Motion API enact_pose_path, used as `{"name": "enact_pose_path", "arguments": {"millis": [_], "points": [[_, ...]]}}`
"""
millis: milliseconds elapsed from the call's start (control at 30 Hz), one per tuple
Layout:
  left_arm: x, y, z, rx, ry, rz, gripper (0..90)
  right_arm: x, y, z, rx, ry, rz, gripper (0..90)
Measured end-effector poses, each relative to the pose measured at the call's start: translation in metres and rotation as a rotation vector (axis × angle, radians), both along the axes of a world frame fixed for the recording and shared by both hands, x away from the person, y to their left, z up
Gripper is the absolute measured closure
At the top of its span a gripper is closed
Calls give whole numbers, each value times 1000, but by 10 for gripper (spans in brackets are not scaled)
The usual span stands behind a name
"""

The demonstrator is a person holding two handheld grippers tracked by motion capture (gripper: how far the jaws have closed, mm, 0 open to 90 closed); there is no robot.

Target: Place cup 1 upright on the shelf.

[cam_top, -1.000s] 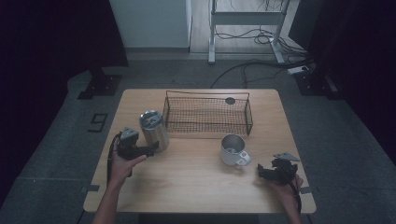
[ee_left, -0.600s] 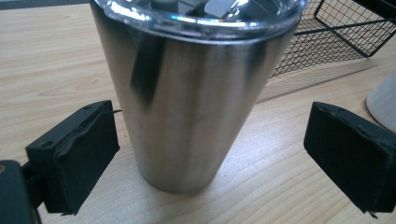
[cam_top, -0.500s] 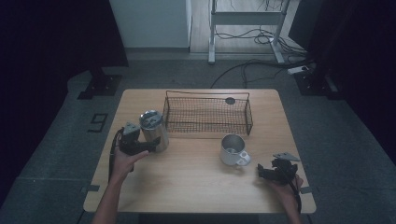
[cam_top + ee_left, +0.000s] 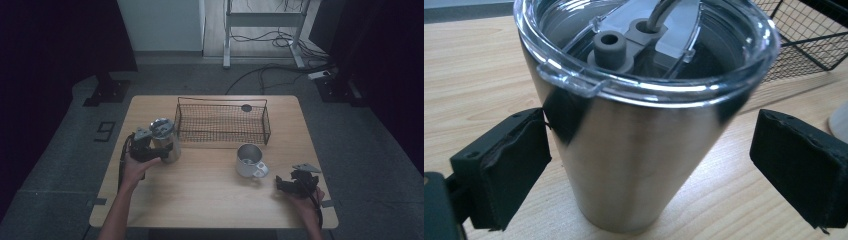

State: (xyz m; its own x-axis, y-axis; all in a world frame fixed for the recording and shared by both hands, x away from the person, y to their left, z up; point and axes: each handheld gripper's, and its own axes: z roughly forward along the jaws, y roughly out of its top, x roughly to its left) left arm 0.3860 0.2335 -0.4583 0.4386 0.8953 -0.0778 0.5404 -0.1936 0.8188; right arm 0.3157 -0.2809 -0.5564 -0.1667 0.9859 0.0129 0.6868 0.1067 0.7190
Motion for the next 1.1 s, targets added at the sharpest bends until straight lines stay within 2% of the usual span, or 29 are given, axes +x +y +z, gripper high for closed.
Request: {"name": "enact_pose_path", "arguments": {"millis": [233,667,800,1100], "points": [[10,-2,-1,-3,-6,6,32,0,0,0,0,0,0,23],[24,-7,-10,-18,-41,12,16,0,0,0,0,0,0,23],[26,-9,-12,-26,-41,21,12,0,0,0,0,0,0,23],[26,-9,-13,-10,-57,17,26,0,0,0,0,0,0,23]]}}
